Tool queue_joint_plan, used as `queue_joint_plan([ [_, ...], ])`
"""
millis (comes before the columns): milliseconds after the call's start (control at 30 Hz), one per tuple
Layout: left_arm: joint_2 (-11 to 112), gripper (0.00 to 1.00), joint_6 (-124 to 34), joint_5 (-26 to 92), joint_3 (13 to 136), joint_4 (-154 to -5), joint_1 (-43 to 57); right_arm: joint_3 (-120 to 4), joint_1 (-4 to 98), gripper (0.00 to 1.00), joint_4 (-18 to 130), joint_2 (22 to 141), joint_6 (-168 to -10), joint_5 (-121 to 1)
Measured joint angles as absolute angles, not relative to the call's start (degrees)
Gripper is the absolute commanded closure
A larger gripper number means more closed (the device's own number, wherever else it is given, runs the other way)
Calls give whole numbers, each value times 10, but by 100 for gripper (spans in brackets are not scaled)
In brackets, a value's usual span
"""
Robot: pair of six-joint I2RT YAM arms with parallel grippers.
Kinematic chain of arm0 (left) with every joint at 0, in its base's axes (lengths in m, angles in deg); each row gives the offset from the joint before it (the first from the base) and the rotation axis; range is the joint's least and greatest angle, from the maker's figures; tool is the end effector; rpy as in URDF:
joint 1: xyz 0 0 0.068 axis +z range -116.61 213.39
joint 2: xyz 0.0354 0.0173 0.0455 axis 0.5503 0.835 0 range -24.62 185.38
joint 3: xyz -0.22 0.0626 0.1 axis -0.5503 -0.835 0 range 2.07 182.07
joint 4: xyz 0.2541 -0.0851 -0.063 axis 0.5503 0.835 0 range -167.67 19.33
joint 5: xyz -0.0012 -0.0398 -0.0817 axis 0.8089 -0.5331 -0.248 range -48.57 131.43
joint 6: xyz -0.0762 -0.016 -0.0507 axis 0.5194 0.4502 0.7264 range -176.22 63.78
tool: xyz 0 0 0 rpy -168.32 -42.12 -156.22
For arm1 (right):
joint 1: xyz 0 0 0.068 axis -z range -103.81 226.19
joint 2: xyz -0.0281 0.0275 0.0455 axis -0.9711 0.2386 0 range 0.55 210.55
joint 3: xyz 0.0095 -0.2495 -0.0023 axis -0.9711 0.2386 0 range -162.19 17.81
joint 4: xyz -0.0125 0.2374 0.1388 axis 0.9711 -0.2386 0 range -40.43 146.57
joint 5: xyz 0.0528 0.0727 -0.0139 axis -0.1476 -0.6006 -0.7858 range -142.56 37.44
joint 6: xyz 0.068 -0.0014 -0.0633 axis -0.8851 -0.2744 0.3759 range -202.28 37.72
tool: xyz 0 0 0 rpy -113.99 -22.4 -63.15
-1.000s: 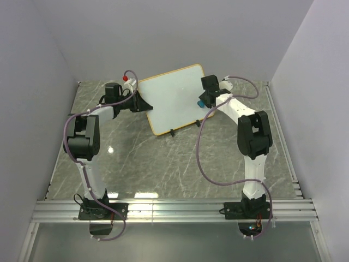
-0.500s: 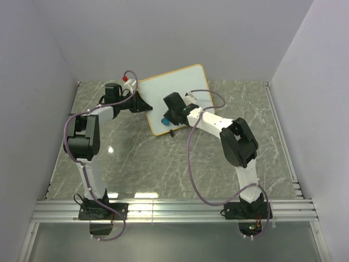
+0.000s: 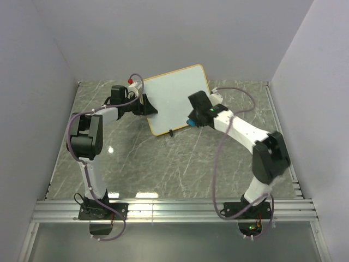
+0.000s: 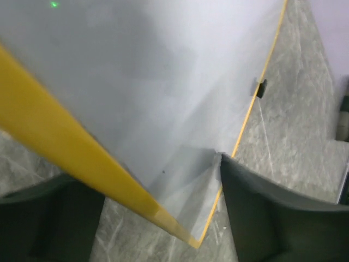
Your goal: Erase the whiteboard
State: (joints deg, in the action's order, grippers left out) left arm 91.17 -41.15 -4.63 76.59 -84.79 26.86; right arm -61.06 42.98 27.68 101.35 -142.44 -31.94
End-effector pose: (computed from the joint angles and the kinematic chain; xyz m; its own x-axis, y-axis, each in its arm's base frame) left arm 0.4586 -0.1130 0.1293 -0.7130 -0.1001 -0.6940 0.5027 0.6170 -0.6055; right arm 0.3713 0.2079 0.1900 -0.6058 0.5737 -0.5512 0.4000 0.8185 0.4122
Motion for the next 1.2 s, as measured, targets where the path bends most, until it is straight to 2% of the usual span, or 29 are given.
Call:
queue_joint_plan([
  [100,912,0,-417,-33,764,-836,266,-537,437,100,275,917,-1410,-308],
  [233,904,1,-417,-12,754,-825,266,-429,453,100,272,818,-1400,-302],
  [367,846,1,-398,18,699,-824,280,-358,486,100,270,808,-1400,-311],
  [400,824,0,-389,24,681,-825,287,-349,490,86,269,815,-1400,-314],
  [433,799,0,-382,33,664,-827,294,-344,494,66,269,824,-1398,-319],
  [467,774,1,-373,44,649,-825,301,-344,495,15,270,834,-1396,-323],
  [500,749,1,-367,61,637,-824,308,-345,497,1,275,844,-1395,-325],
  [800,506,1,-312,218,576,-782,316,-469,547,0,293,985,-1317,-361],
  [967,398,0,-295,300,522,-720,316,-433,551,0,315,911,-1292,-381],
  [1033,368,1,-293,323,510,-683,316,-407,560,9,304,857,-1300,-411],
  [1100,346,1,-290,334,508,-652,316,-381,578,9,298,805,-1321,-442],
  [1200,315,1,-284,354,508,-614,309,-374,557,9,240,748,-1335,-410],
])
